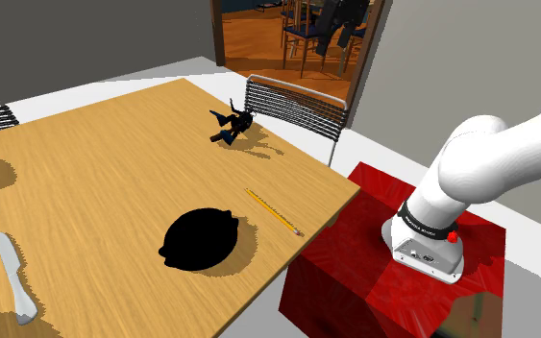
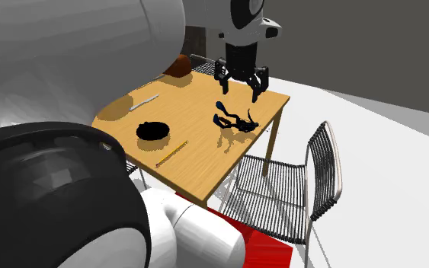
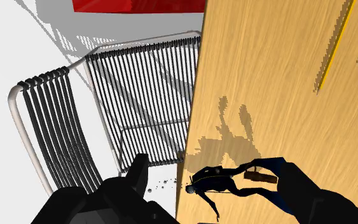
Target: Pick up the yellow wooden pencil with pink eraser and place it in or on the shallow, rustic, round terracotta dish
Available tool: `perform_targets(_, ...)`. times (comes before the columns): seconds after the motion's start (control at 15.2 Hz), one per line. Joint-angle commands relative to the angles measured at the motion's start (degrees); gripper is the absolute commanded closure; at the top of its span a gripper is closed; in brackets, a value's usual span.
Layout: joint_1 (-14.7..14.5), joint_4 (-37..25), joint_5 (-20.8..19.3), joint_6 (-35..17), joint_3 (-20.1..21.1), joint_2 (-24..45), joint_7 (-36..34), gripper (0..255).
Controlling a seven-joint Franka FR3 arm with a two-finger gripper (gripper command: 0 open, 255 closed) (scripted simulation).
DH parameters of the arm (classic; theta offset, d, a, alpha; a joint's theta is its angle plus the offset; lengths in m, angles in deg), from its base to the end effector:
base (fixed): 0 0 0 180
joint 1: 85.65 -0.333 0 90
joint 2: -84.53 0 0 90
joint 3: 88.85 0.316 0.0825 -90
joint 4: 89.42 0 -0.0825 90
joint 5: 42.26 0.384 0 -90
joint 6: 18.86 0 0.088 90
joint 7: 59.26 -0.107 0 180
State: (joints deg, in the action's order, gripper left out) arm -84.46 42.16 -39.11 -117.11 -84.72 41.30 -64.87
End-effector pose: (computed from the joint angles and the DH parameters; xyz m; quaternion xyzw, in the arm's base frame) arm 0.3298 0.0299 0.6221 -0.9958 0.0324 -0.0853 0.0084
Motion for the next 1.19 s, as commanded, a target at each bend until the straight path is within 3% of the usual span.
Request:
perform_targets(0.0,0.00,0.00,0.00,0.00,0.00,0.00,0.00,0)
perform_targets(0.59,-2.10,3.77,3.62,-7.70,9.33,8.67,-10.00,0)
perform_targets(1.12,-3.42,3.12,5.00,-14.89,17.46,20.70,-19.29,0)
